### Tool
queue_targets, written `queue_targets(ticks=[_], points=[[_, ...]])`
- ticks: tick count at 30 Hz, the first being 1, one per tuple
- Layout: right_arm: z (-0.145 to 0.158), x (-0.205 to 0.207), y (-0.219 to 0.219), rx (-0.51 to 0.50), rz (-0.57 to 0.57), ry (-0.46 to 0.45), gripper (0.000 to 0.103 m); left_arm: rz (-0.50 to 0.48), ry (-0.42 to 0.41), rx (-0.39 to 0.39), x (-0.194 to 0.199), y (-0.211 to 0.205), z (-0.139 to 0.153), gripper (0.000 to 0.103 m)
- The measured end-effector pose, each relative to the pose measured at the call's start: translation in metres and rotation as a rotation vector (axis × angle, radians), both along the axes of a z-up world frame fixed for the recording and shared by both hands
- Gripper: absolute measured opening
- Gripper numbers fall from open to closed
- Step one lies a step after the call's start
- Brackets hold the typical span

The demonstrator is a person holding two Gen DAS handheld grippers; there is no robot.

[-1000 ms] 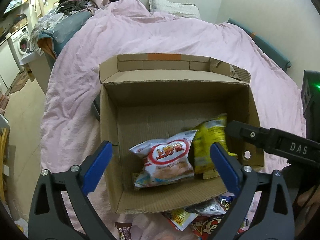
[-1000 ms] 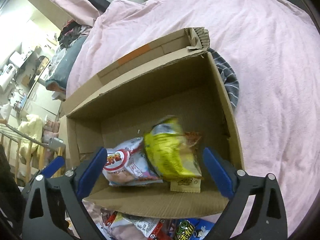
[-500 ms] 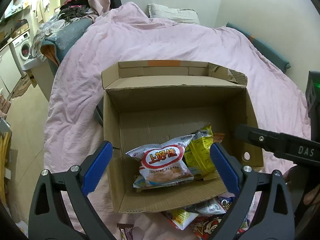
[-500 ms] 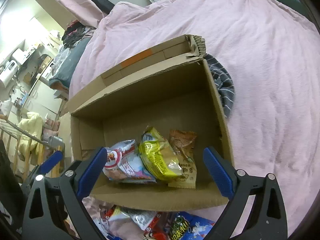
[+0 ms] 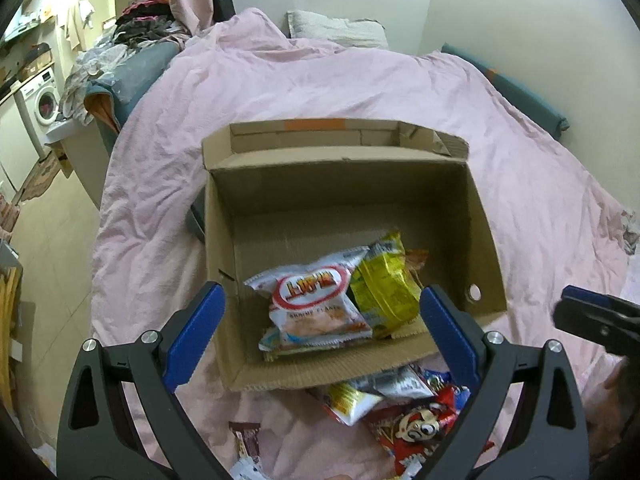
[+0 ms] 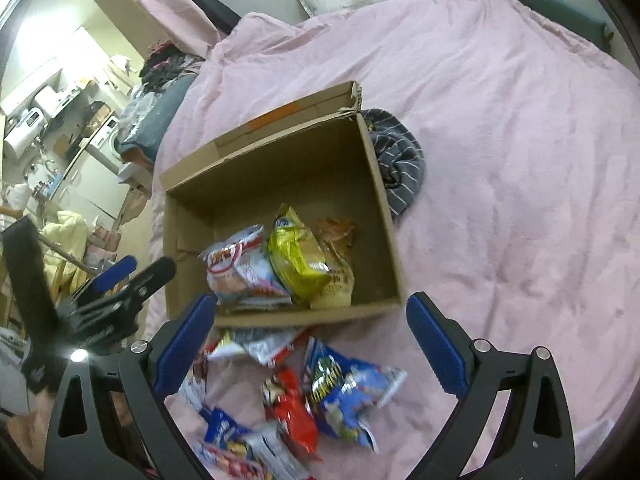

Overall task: Organize snacks
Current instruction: 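Withdraw both tools from the box back over the remaining pile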

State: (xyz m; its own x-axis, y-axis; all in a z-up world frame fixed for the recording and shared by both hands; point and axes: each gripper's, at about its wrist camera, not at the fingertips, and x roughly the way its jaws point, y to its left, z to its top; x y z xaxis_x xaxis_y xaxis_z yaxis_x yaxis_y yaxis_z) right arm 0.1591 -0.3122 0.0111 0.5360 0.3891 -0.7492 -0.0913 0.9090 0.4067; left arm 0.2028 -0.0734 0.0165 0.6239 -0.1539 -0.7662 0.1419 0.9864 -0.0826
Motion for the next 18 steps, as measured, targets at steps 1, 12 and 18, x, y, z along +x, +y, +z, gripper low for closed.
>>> queue_targets(ticks=[1, 12, 18], points=[[0.0, -0.004, -0.002, -0.002, 0.001, -0.003, 0.099, -0.009, 0.008, 0.003, -0.003, -0.002, -0.001, 0.097], [-0.011, -0.029, -0.007, 0.029, -0.02, 0.007, 0.099, 0.071, 0.025, 0.009, -0.046, 0.025, 0.004, 0.097], [-0.02, -0.047, 0.0, 0.027, -0.009, 0.011, 0.099, 0.103, 0.043, 0.018, -0.073, 0.042, 0.0, 0.097]])
